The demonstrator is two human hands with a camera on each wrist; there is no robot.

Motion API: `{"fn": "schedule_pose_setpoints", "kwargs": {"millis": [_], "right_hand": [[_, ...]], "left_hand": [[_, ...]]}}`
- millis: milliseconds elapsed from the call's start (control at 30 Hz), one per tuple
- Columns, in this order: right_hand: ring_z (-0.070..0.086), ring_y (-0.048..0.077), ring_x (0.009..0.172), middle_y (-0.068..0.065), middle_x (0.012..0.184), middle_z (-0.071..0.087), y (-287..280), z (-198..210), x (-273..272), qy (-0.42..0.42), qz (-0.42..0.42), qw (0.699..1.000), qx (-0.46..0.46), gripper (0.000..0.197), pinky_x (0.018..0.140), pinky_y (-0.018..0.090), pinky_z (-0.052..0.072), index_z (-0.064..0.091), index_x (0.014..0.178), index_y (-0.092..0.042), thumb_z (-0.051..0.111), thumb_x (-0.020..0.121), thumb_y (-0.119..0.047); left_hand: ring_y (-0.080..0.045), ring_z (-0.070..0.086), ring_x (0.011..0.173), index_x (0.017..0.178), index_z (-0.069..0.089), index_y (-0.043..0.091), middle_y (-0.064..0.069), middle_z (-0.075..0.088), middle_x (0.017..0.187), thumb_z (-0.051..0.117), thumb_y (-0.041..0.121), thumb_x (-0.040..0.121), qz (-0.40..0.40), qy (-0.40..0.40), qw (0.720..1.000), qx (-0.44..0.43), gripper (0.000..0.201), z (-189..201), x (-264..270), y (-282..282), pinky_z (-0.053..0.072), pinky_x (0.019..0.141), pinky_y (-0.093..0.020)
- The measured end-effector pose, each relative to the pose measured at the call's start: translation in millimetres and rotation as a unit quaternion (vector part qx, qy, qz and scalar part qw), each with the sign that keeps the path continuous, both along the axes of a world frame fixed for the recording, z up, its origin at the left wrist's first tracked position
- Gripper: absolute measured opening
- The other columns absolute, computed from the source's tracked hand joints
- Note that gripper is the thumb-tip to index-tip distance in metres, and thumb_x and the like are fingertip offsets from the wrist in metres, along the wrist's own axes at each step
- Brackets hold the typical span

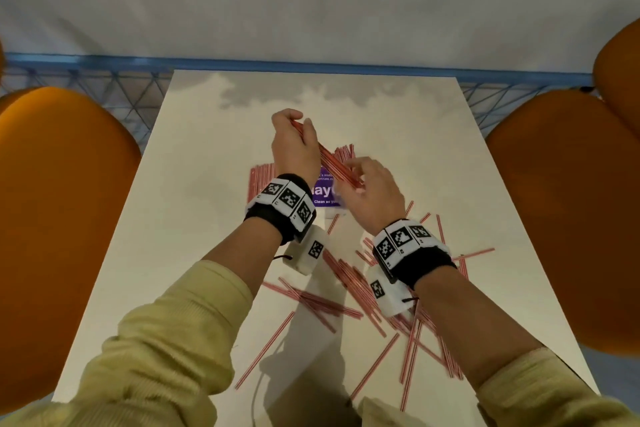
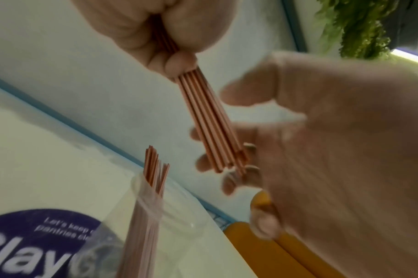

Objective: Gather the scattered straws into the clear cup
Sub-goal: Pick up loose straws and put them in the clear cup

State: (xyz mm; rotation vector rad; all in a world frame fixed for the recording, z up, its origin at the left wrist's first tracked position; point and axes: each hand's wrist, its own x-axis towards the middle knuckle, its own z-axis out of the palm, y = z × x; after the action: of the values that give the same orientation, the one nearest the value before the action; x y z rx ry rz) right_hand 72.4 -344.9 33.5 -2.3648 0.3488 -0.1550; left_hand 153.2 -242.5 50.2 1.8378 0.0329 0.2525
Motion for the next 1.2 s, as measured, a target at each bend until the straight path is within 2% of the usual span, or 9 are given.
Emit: {"fn": "schedule_pose_setpoints", "kwargs": {"millis": [100, 300, 400, 533, 733, 867, 1000, 1100, 1200], "right_hand": [[0.056, 0.02, 0.1, 0.003, 0.115, 0.054, -25, -3, 7, -0.017, -0.121, 0.992, 0.012, 0.04, 0.083, 0.035, 0.047, 0.047, 0.126, -0.02, 0.049, 0.088, -0.034], [0.065, 0.029, 0.079, 0.012, 0.092, 0.072, -43, -25, 21, 0.139, -0.167, 0.97, 0.11, 0.054, 0.074, 0.03, 0.049, 0.03, 0.139, -0.013, 0.045, 0.092, -0.034], [0.058, 0.019, 0.05, 0.002, 0.067, 0.067, -42, -31, 23, 0.157, -0.169, 0.952, 0.203, 0.049, 0.055, 0.025, 0.043, 0.031, 0.14, -0.011, 0.043, 0.094, -0.024], [0.057, 0.018, 0.048, 0.002, 0.067, 0.065, -41, -31, 23, 0.147, -0.179, 0.934, 0.271, 0.045, 0.042, 0.019, 0.039, 0.038, 0.138, -0.011, 0.042, 0.094, -0.017], [0.059, 0.016, 0.05, 0.005, 0.07, 0.065, -39, -31, 23, 0.132, -0.175, 0.933, 0.284, 0.04, 0.042, 0.018, 0.043, 0.042, 0.136, -0.012, 0.04, 0.096, -0.017], [0.06, 0.018, 0.053, 0.01, 0.083, 0.067, -39, -33, 18, 0.11, -0.179, 0.937, 0.278, 0.04, 0.046, 0.022, 0.044, 0.042, 0.136, -0.012, 0.041, 0.097, -0.019], [0.058, 0.017, 0.053, 0.005, 0.076, 0.064, -38, -38, -1, 0.091, -0.208, 0.935, 0.272, 0.031, 0.047, 0.023, 0.045, 0.05, 0.124, -0.011, 0.045, 0.095, -0.023], [0.062, 0.022, 0.07, 0.007, 0.083, 0.064, -36, -49, -22, 0.132, -0.192, 0.949, 0.215, 0.028, 0.064, 0.033, 0.055, 0.059, 0.112, -0.008, 0.055, 0.089, -0.024], [0.058, 0.023, 0.096, 0.007, 0.103, 0.06, -31, -61, -46, 0.197, -0.115, 0.97, 0.082, 0.037, 0.087, 0.031, 0.047, 0.06, 0.114, -0.01, 0.064, 0.082, -0.028]], "left_hand": [[-0.005, 0.043, 0.051, 0.101, 0.036, 0.015, 0.009, 0.044, 0.063, 0.041, 0.016, 0.098, 0.022, -0.021, 0.999, -0.019, 0.006, 4, 22, -11, 0.037, 0.045, -0.008], [-0.013, 0.048, 0.058, 0.112, 0.04, 0.007, 0.005, 0.049, 0.072, 0.041, 0.022, 0.098, -0.068, -0.004, 0.995, 0.069, 0.02, -21, 27, -34, 0.038, 0.054, -0.021], [-0.021, 0.051, 0.074, 0.111, 0.044, 0.007, -0.007, 0.055, 0.09, 0.04, 0.02, 0.098, -0.101, -0.02, 0.983, 0.15, 0.019, -36, 22, -35, 0.039, 0.064, -0.028], [-0.027, 0.047, 0.112, 0.127, 0.046, 0.007, -0.015, 0.054, 0.124, 0.035, 0.008, 0.098, -0.161, -0.014, 0.958, 0.239, 0.031, -50, 14, -34, 0.042, 0.087, -0.03], [-0.025, 0.016, 0.147, 0.151, 0.004, 0.008, -0.012, 0.003, 0.16, 0.027, 0.016, 0.102, -0.29, 0.086, 0.906, 0.295, 0.054, -59, 11, -31, 0.019, 0.118, -0.03], [-0.026, 0.004, 0.148, 0.15, -0.01, 0.021, -0.008, -0.006, 0.16, 0.023, 0.035, 0.102, -0.293, 0.123, 0.928, 0.196, 0.06, -50, 6, -15, 0.013, 0.121, -0.041], [-0.021, 0.018, 0.147, 0.151, 0.01, 0.016, -0.005, 0.014, 0.16, 0.036, 0.029, 0.101, -0.218, 0.151, 0.954, 0.14, 0.058, -45, -13, 16, 0.016, 0.118, -0.032], [-0.024, 0.035, 0.137, 0.145, 0.03, 0.015, -0.008, 0.037, 0.15, 0.055, 0.031, 0.092, -0.242, 0.155, 0.92, 0.266, 0.061, -58, -36, 47, 0.029, 0.112, -0.036], [-0.024, 0.035, 0.134, 0.141, 0.037, 0.02, -0.006, 0.04, 0.145, 0.069, 0.045, 0.078, -0.311, 0.185, 0.851, 0.38, 0.075, -69, -68, 74, 0.031, 0.11, -0.039]]}}
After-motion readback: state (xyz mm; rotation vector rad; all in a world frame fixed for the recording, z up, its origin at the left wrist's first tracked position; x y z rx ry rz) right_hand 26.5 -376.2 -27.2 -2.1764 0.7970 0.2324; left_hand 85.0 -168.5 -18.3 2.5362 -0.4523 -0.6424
